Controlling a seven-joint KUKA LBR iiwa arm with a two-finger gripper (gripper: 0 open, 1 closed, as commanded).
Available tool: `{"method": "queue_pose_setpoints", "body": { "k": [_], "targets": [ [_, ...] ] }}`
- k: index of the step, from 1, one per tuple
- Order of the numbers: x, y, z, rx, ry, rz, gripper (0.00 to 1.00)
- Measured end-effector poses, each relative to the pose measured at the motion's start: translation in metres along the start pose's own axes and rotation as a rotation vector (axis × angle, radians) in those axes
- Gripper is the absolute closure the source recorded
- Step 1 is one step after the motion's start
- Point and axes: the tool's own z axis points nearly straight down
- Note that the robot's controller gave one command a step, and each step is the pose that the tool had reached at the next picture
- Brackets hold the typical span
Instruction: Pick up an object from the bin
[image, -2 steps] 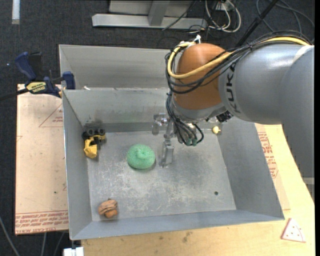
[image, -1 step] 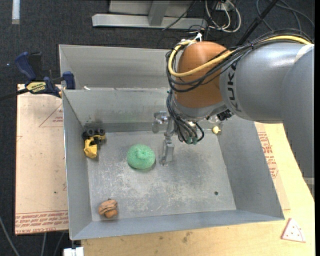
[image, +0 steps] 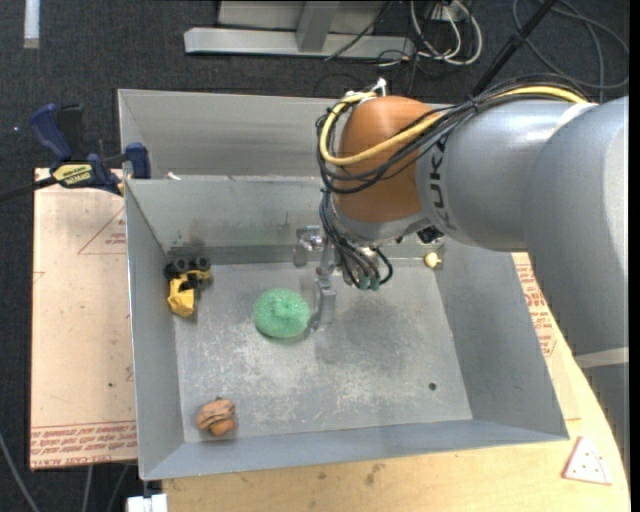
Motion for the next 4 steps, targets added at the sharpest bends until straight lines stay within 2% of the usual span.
{"method": "queue_pose_setpoints", "body": {
  "k": [1, 2, 3, 4],
  "targets": [
    [-0.014, -0.003, 0.044, 0.0, 0.01, -0.11, 0.0],
    [-0.009, 0.022, 0.052, 0.0, 0.012, -0.27, 0.0],
    [-0.024, 0.027, 0.055, -0.002, 0.009, -0.286, 1.0],
    [-0.024, 0.027, 0.055, -0.002, 0.009, -0.285, 1.0]
  ]
}}
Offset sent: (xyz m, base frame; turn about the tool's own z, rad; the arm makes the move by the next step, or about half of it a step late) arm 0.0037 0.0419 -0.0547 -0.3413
